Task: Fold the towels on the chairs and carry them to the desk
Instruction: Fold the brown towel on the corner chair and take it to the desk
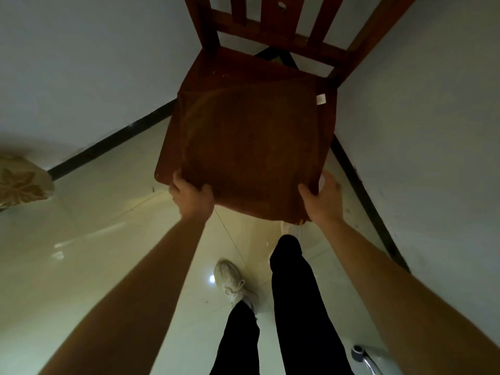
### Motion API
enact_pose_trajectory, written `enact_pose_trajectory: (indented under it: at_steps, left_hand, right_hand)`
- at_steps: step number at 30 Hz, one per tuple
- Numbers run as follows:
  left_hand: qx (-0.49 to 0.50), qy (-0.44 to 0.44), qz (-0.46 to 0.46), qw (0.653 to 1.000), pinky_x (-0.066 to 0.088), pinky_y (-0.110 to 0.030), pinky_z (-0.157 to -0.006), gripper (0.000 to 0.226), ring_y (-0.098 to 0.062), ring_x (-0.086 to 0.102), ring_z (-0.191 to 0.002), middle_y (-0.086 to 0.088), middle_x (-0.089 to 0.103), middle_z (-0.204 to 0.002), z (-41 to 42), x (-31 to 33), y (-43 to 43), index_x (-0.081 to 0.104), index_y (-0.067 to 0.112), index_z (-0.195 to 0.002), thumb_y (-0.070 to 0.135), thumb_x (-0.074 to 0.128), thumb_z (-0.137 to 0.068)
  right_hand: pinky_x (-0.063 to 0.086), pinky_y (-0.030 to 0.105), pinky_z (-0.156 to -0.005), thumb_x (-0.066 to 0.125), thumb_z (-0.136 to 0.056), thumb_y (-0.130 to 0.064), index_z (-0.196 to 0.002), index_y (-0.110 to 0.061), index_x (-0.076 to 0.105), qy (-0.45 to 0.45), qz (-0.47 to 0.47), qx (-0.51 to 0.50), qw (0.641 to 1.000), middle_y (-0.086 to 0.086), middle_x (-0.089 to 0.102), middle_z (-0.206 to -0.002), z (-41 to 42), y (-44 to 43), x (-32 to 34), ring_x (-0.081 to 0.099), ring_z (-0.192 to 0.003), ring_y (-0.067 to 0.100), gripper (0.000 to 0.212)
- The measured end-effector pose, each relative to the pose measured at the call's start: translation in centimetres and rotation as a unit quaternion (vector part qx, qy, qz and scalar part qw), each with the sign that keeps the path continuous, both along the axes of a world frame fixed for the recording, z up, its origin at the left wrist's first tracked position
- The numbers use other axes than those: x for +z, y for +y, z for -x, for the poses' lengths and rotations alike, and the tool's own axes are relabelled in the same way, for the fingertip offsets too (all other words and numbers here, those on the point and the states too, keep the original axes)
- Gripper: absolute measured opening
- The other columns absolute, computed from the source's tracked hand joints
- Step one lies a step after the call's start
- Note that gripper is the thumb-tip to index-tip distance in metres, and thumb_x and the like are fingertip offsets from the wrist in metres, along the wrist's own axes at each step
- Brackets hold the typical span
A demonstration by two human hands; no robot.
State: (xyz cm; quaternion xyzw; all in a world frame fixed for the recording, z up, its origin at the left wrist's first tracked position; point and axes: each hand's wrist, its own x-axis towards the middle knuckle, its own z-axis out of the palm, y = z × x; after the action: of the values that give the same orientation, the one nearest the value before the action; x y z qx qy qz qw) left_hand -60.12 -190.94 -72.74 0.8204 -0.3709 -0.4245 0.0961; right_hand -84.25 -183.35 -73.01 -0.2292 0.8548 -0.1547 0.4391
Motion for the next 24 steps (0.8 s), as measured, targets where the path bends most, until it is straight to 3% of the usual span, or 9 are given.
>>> enact_pose_trajectory:
  at_steps: [2,4,7,9,12,16,19,21,24]
  left_hand:
    - [0.094,0.049,-0.051,0.993,0.033,-0.051,-0.111,0.085,-0.04,0.03,-0.138,-0.013,0.014,-0.157,-0.5,-1.4,2.6,0.005,0.019,-0.155,0.011,0.057,-0.088]
    - [0.18,0.084,-0.115,0.973,0.039,-0.048,-0.105,0.085,-0.036,0.038,-0.13,-0.013,0.024,-0.153,-1.3,-3.1,4.7,0.004,0.02,-0.155,0.013,0.057,-0.089]
    - [0.279,0.182,-0.17,0.927,0.047,-0.047,-0.091,0.057,-0.032,0.047,-0.119,-0.016,0.048,-0.13,-1.8,-5.0,6.6,0.028,0.013,-0.149,0.018,0.048,-0.096]
    - [0.326,0.249,-0.178,0.895,0.045,-0.052,-0.098,0.052,-0.034,0.046,-0.128,-0.019,0.047,-0.139,-1.5,-6.0,7.3,0.028,0.015,-0.151,0.031,0.038,-0.103]
    - [0.39,0.378,-0.157,0.825,0.033,-0.059,-0.111,0.08,-0.038,0.033,-0.142,-0.022,0.035,-0.153,-0.4,-7.2,6.9,0.002,0.024,-0.157,0.064,0.035,-0.096]
    - [0.447,0.486,-0.119,0.741,0.036,-0.062,-0.107,0.094,-0.039,0.046,-0.132,-0.016,0.036,-0.153,0.7,-8.6,5.7,0.02,0.027,-0.153,0.079,0.047,-0.079]
    - [0.49,0.513,-0.094,0.698,0.041,-0.064,-0.101,0.101,-0.039,0.054,-0.122,-0.016,0.046,-0.143,0.9,-8.6,5.1,0.021,0.029,-0.152,0.075,0.063,-0.072]
    - [0.525,0.505,-0.076,0.681,0.046,-0.061,-0.097,0.101,-0.038,0.057,-0.118,-0.015,0.05,-0.138,0.4,-8.0,5.2,0.026,0.028,-0.15,0.064,0.075,-0.069]
    - [0.512,0.479,-0.054,0.711,0.049,-0.051,-0.099,0.067,-0.032,0.057,-0.119,-0.008,0.055,-0.138,-1.0,-6.6,6.4,0.046,0.027,-0.141,0.05,0.071,-0.084]
  right_hand:
    - [0.046,0.039,-0.099,0.067,-0.09,-0.044,-0.147,-0.016,0.042,-0.024,-0.038,-0.057,0.997,0.01,0.052,-0.142,-1.0,3.2,-0.6,0.055,-0.124,0.028,0.068]
    - [0.05,0.038,-0.099,0.066,-0.09,-0.047,-0.13,-0.017,0.056,-0.041,-0.062,-0.08,0.994,0.004,0.066,-0.124,-2.2,6.3,-1.2,0.063,-0.113,0.025,0.052]
    - [0.056,0.048,-0.091,0.07,-0.085,-0.049,-0.1,-0.027,0.062,-0.06,-0.044,-0.142,0.987,-0.003,0.072,-0.098,-2.8,8.6,-2.1,0.069,-0.098,0.02,0.027]
    - [0.058,0.044,-0.086,0.072,-0.087,-0.038,-0.09,-0.024,0.063,-0.102,-0.022,-0.202,0.974,-0.001,0.071,-0.092,-2.8,8.8,-2.1,0.069,-0.095,0.019,0.017]
    - [0.054,0.036,-0.078,0.072,-0.088,-0.024,-0.097,-0.023,0.063,-0.181,0.024,-0.312,0.932,0.0,0.071,-0.1,-2.4,8.2,-1.5,0.068,-0.1,0.02,0.013]
    - [0.055,0.034,-0.073,0.066,-0.089,-0.014,-0.118,-0.014,0.06,-0.23,0.062,-0.362,0.901,0.005,0.07,-0.107,-1.8,7.3,-1.8,0.07,-0.096,0.02,0.029]
    - [0.059,0.035,-0.08,0.069,-0.09,-0.028,-0.128,-0.015,0.059,-0.275,0.083,-0.387,0.876,0.007,0.069,-0.113,-1.6,6.2,-1.7,0.071,-0.102,0.022,0.041]
    - [0.058,0.035,-0.084,0.068,-0.091,-0.035,-0.125,-0.02,0.061,-0.286,0.08,-0.389,0.872,0.008,0.067,-0.117,-1.5,5.6,-1.5,0.07,-0.106,0.022,0.037]
    - [0.059,0.034,-0.081,0.067,-0.093,-0.037,-0.119,-0.024,0.062,-0.278,0.069,-0.388,0.876,0.008,0.066,-0.121,-1.6,5.2,-1.0,0.07,-0.106,0.021,0.029]
